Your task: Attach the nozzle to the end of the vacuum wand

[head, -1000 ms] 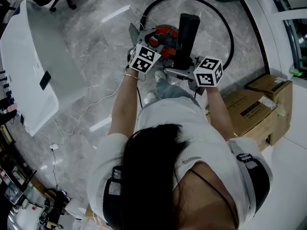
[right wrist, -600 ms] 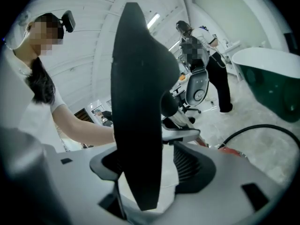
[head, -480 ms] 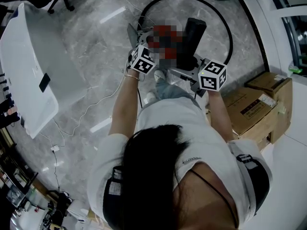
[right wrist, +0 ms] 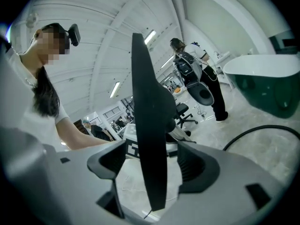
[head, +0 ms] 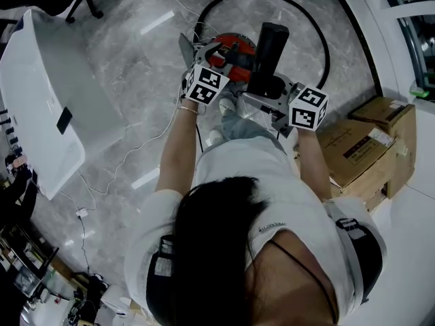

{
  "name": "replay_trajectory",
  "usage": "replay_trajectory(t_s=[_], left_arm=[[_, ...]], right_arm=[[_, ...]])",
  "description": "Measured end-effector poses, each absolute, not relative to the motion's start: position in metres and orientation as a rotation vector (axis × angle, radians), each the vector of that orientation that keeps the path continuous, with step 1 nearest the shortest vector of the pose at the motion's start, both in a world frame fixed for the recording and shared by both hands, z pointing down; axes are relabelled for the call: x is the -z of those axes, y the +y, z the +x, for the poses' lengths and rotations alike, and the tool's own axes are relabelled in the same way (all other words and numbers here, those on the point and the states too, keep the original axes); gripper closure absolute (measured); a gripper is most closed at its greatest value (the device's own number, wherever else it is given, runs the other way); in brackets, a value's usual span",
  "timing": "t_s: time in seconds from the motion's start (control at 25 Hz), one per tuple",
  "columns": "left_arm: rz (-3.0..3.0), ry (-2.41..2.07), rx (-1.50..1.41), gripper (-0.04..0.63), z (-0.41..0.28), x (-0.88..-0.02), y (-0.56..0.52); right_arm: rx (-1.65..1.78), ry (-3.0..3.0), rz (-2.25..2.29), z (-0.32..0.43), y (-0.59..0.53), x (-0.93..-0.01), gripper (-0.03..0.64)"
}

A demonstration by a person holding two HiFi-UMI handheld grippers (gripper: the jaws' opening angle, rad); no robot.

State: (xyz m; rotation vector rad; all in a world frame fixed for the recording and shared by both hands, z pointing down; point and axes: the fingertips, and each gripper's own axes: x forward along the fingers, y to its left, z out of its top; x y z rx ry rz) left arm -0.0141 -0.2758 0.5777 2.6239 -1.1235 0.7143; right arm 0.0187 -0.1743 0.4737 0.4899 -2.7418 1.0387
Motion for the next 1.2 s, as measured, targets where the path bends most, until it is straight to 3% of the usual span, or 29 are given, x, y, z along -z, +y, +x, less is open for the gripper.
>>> replay_trajectory(t_s=[1.2], left_arm=[[2.510,-1.203,-0.684,0.345,-0.037,-0.577,-0.249]], right_arm=[[-0.927,-2.892,0.805,0.045,-0.189,-0.437,0.258]])
